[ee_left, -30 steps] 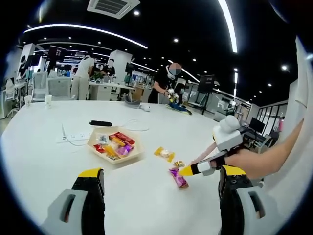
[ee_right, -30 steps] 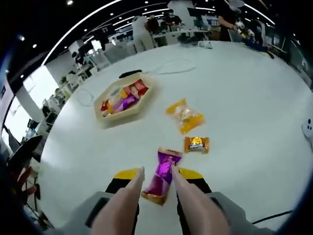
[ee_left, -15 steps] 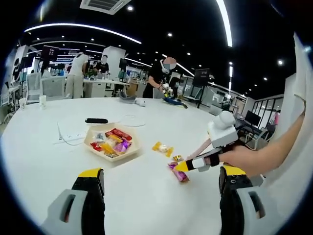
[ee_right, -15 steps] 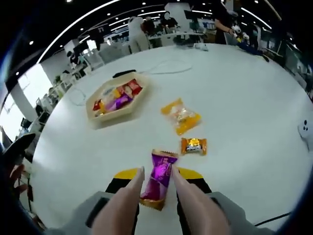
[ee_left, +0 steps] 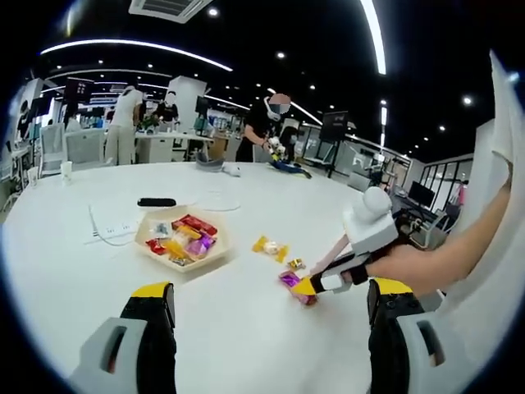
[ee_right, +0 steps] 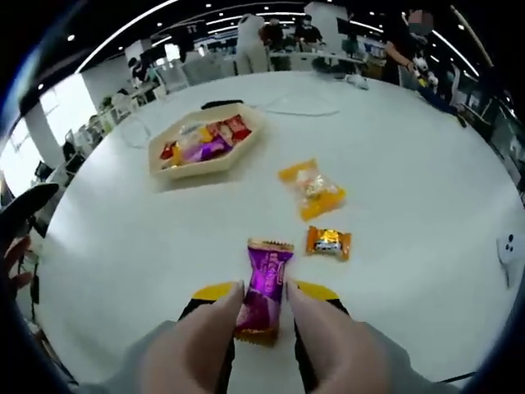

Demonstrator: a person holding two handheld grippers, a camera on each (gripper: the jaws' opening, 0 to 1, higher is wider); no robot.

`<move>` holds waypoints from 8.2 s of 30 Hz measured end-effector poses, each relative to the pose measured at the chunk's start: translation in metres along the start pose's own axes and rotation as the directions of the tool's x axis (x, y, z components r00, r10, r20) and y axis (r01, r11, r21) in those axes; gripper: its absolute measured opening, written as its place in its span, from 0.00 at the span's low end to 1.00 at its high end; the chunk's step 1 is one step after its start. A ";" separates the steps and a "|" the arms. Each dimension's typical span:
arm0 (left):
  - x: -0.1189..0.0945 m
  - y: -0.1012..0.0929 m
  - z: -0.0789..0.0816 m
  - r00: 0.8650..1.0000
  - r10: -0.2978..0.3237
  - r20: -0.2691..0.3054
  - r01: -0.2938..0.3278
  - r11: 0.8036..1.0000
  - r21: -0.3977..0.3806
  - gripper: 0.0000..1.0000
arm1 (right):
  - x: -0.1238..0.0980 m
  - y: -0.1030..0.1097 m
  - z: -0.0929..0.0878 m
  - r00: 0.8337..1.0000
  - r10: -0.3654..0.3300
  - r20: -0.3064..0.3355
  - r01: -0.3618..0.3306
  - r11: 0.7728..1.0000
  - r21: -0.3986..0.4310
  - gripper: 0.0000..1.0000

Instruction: Place the target food into the container with the food tongs after gripping and lifting it, then release it inside without dropping or visibly crushing the food.

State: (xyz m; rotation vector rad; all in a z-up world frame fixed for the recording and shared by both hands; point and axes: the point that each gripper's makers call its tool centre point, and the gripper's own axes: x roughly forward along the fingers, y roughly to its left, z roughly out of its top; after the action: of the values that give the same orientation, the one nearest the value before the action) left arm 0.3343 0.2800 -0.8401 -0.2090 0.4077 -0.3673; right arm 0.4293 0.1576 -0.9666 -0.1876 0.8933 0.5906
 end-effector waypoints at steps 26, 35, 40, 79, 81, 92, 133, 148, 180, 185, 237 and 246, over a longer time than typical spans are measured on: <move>0.003 -0.012 0.000 1.000 0.008 -0.002 -0.008 1.000 0.001 0.99 | 0.007 -0.002 0.006 0.999 0.024 0.038 -0.018 0.988 -0.152 0.27; 0.004 -0.013 -0.007 1.000 0.007 -0.026 -0.007 1.000 -0.004 0.99 | 0.005 -0.006 0.007 0.998 0.017 0.067 -0.005 0.984 -0.179 0.20; 0.005 -0.014 -0.007 1.000 0.002 -0.030 -0.002 1.000 -0.004 0.99 | 0.005 -0.007 0.008 0.997 0.039 0.069 -0.027 0.985 -0.170 0.19; -0.001 -0.024 0.000 0.999 0.048 0.003 -0.048 0.999 0.014 0.99 | -0.019 -0.002 0.009 0.982 0.179 0.056 -0.173 0.980 -0.103 0.19; -0.002 -0.024 -0.001 0.999 0.054 0.001 -0.054 0.998 0.023 0.99 | -0.021 -0.001 0.009 0.981 0.184 0.056 -0.177 0.979 -0.105 0.19; -0.001 -0.024 0.011 0.996 0.071 0.048 -0.071 0.997 -0.007 0.99 | -0.023 -0.005 0.010 0.976 0.215 0.035 -0.210 0.971 -0.112 0.19; -0.010 -0.018 0.021 0.989 0.132 0.066 -0.128 0.990 -0.056 0.99 | -0.045 0.017 0.070 0.918 0.389 0.082 -0.364 0.905 -0.221 0.20; -0.021 -0.021 0.019 0.984 0.166 0.065 -0.163 0.986 -0.042 0.99 | -0.050 0.011 0.089 0.908 0.400 0.122 -0.368 0.903 -0.222 0.20; -0.028 -0.024 0.026 0.981 0.167 0.097 -0.165 0.986 -0.026 0.99 | -0.063 0.021 0.146 0.892 0.402 0.205 -0.335 0.895 -0.294 0.20; -0.028 -0.023 0.027 0.981 0.166 0.102 -0.164 0.986 -0.027 0.99 | -0.067 0.023 0.153 0.891 0.402 0.210 -0.332 0.894 -0.302 0.20; -0.054 0.010 0.027 0.949 0.273 0.157 -0.263 0.961 -0.081 0.99 | -0.055 0.040 0.219 0.879 0.405 0.251 -0.302 0.881 -0.364 0.19; -0.053 0.012 0.025 0.947 0.283 0.149 -0.274 0.958 -0.082 0.99 | -0.053 0.041 0.228 0.876 0.412 0.253 -0.304 0.876 -0.374 0.20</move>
State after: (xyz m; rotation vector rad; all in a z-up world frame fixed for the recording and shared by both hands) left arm 0.3027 0.3144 -0.8027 -0.2347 0.2854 -0.0585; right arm 0.5358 0.2591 -0.7794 -0.2114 0.5016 1.0920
